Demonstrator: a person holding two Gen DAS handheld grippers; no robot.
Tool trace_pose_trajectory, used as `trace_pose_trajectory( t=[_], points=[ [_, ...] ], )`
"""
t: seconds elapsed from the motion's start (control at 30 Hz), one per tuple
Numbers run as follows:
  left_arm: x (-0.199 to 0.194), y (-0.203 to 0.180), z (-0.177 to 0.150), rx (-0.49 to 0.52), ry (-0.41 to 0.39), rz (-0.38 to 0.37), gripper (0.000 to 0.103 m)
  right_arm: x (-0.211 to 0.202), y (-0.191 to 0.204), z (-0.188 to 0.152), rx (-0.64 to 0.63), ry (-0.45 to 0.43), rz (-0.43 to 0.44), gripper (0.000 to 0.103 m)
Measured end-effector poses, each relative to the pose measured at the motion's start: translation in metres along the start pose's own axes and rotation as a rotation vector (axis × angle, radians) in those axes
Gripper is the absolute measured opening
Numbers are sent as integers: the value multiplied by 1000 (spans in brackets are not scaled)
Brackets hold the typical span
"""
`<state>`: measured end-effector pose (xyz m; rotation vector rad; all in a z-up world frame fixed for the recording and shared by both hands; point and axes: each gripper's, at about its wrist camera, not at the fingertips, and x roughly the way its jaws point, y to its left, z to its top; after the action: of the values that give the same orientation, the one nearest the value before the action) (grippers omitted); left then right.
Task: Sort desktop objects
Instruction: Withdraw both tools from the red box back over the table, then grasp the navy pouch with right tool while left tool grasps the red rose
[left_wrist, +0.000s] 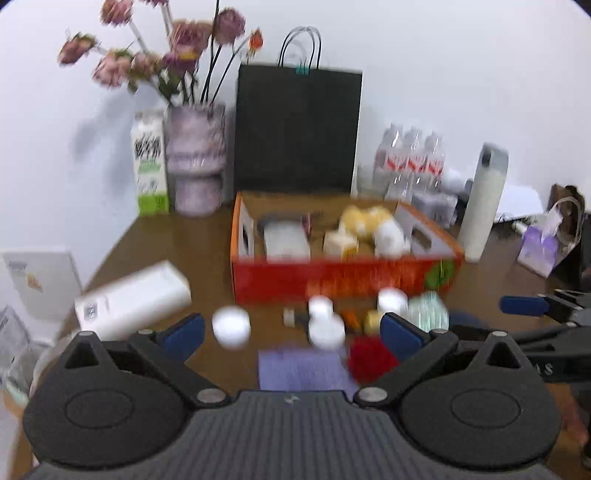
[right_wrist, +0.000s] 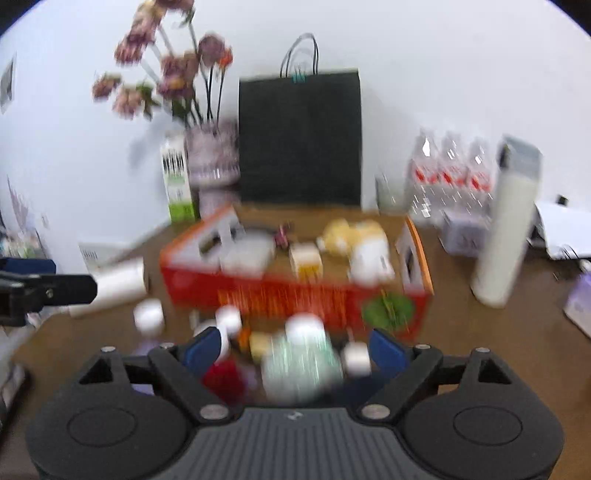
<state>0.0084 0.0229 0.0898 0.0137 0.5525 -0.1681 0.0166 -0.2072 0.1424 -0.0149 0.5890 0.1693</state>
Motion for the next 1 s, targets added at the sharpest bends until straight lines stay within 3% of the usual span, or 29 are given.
trace_pose_trajectory(
  t=[0.13, 0.23, 0.4, 0.53, 0.67, 0.87, 1.0],
  points=[
    [-8, -18, -50, 1, 1, 81, 103, -22, 1, -55, 24, 16, 6, 87],
    [-18, -20, -76, -13, -6, 59, 103, -33, -4, -76, 76, 13, -26, 90],
    [-30, -21, -101, -41, 8, 53, 103, -44, -12, -94, 190, -4, 17, 94],
    [-33, -20, -114, -66, 29, 80, 103, -46, -10, -104, 229, 15, 57, 95],
    [-35, -17, -116, -102, 2, 82, 103, -54, 1, -111, 179, -45, 84, 95],
    [-29, -18, -115, -105, 61, 66, 103, -60, 1, -112, 181, -82, 69, 95],
    [-30, -19, -116, -116, 55, 78, 103, -58, 0, -112, 190, -76, 68, 95]
  ],
)
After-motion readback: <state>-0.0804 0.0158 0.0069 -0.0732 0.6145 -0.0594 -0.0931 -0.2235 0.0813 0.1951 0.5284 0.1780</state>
